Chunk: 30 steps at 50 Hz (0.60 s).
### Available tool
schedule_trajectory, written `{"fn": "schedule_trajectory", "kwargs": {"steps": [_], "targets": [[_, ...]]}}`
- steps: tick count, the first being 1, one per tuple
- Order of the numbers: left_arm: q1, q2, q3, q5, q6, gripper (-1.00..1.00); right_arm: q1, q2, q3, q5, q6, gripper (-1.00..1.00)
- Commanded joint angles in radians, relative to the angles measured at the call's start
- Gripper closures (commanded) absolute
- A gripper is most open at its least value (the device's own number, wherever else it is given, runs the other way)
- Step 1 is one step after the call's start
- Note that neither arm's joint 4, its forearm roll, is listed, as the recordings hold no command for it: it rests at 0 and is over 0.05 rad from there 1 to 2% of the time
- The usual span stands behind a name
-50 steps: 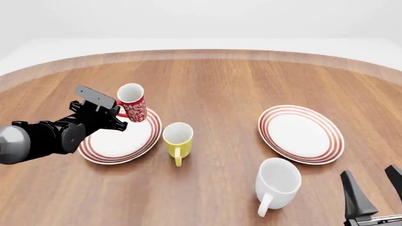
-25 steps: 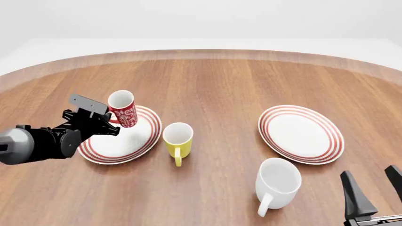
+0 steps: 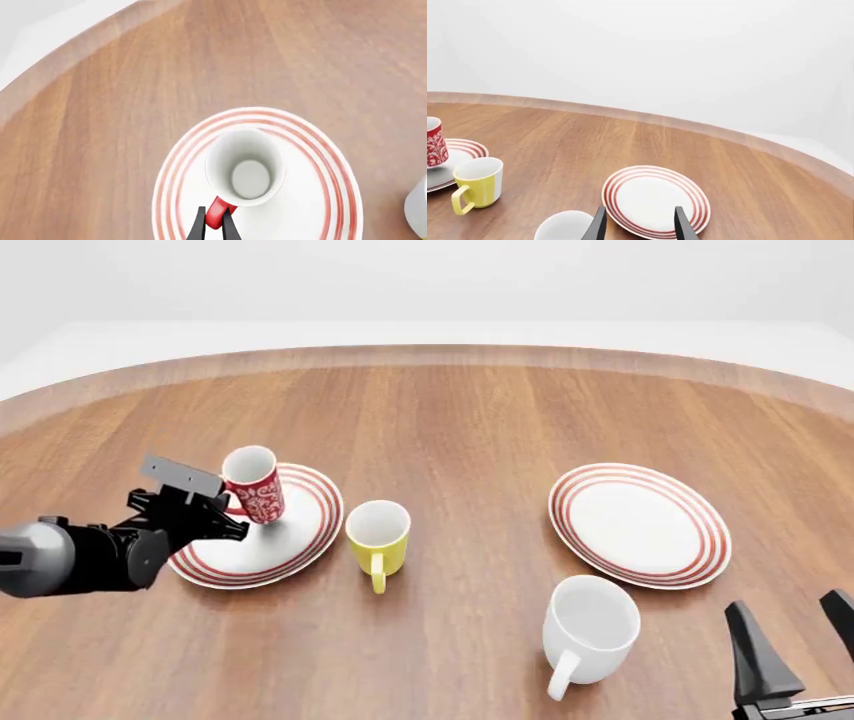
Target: Put the red mug on the left plate.
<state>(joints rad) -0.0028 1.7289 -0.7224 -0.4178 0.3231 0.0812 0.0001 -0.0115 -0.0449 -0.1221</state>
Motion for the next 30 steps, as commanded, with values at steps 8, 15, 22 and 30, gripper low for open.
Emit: {"fn": "schedule_trajectory", "kwargs": {"steps": [8, 15, 22, 30], "targets": [[0.007, 0.018, 0.018, -0.033, -0.006, 1.00, 0.001, 0.000, 0.000, -0.001, -0.002, -1.00], [0.010, 0.023, 0.022, -0.039, -0.015, 1.00, 0.001, 0.000, -0.003, 0.000, -0.003, -1.00], [0.004, 0.024, 0.026, -0.042, -0.018, 1.00, 0.001, 0.000, 0.007, -0.010, -0.004, -1.00], [-0.001, 0.024, 0.027, -0.040, -0.020, 1.00, 0.001, 0.000, 0.011, -0.014, -0.004, -1.00]]}}
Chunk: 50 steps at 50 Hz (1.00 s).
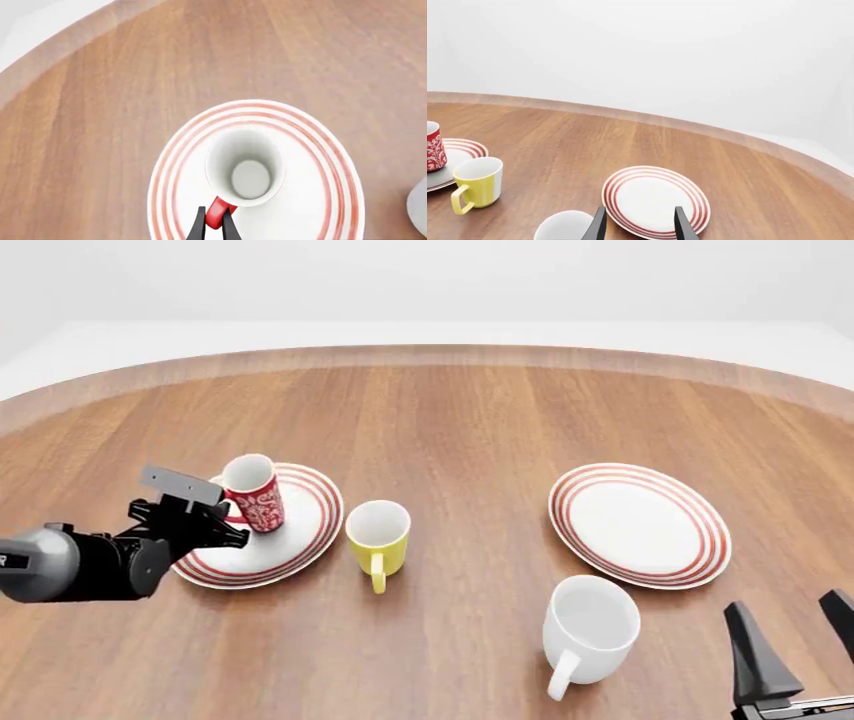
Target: Put the red mug on the left plate.
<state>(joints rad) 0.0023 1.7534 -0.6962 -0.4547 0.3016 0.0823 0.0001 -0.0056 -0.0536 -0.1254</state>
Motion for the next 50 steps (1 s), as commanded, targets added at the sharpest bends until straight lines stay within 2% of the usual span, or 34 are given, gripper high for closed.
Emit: {"fn": "schedule_trajectory", "kwargs": {"steps": [1, 2, 3, 50], "targets": [[-0.006, 0.000, 0.001, -0.003, 0.002, 1.00, 0.000, 0.000, 0.005, -0.005, -0.001, -1.00], [-0.006, 0.000, 0.001, -0.003, 0.002, 1.00, 0.000, 0.000, 0.005, -0.005, -0.001, -1.00], [-0.008, 0.001, 0.000, -0.001, -0.001, -1.00, 0.000, 0.000, 0.004, -0.005, -0.001, -1.00], [-0.041, -0.057, 0.030, 0.021, -0.029, -1.00, 0.000, 0.000, -0.010, 0.008, -0.004, -1.00]]}}
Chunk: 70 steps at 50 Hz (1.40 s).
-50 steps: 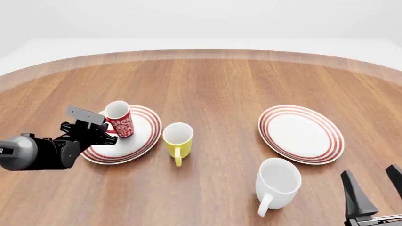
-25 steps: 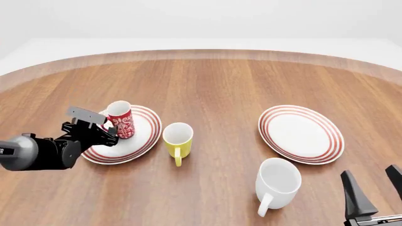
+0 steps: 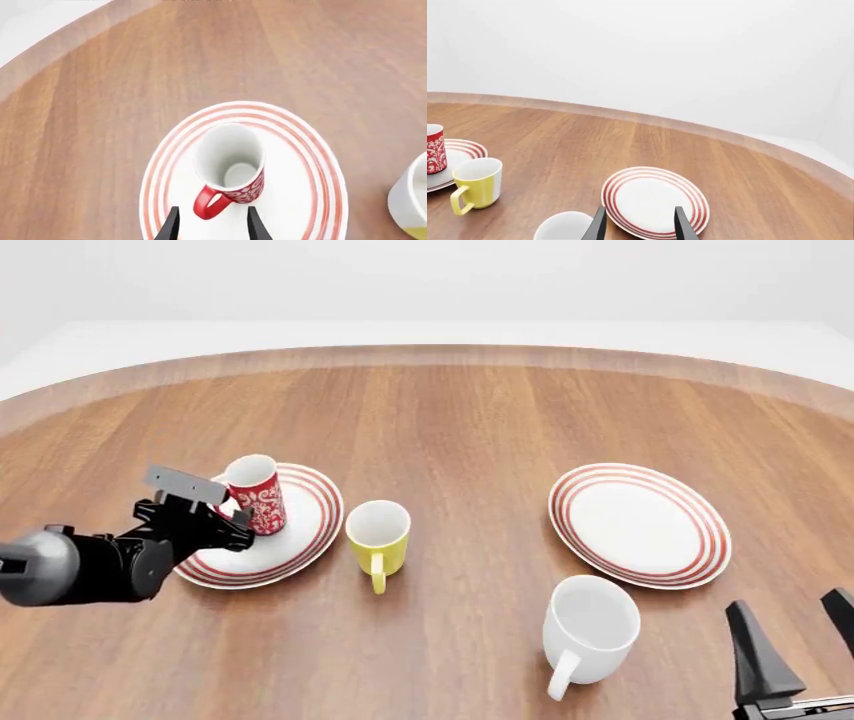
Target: Put the red mug on the left plate.
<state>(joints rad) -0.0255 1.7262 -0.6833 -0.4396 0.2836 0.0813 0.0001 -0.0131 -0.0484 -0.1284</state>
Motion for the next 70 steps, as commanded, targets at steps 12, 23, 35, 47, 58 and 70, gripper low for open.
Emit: {"fn": "schedule_trajectory", "kwargs": {"steps": [12, 23, 35, 47, 58, 70], "targets": [[-0.036, -0.128, 0.063, 0.027, -0.026, -1.00, 0.003, 0.000, 0.012, -0.011, -0.003, -1.00], [-0.091, -0.199, 0.141, 0.009, -0.034, -1.00, 0.006, 0.000, -0.001, 0.002, -0.005, -1.00], [-0.120, -0.250, 0.197, -0.006, -0.047, -1.00, 0.007, 0.000, 0.000, 0.005, -0.005, -1.00], [-0.160, -0.339, 0.264, 0.006, -0.080, -1.00, 0.007, 0.000, 0.000, 0.007, -0.007, -1.00], [-0.203, -0.421, 0.318, 0.033, -0.089, -1.00, 0.007, 0.000, 0.001, 0.007, -0.008, -1.00], [-0.322, -0.542, 0.401, 0.056, -0.173, -1.00, 0.011, 0.000, 0.003, 0.006, -0.018, -1.00]]}}
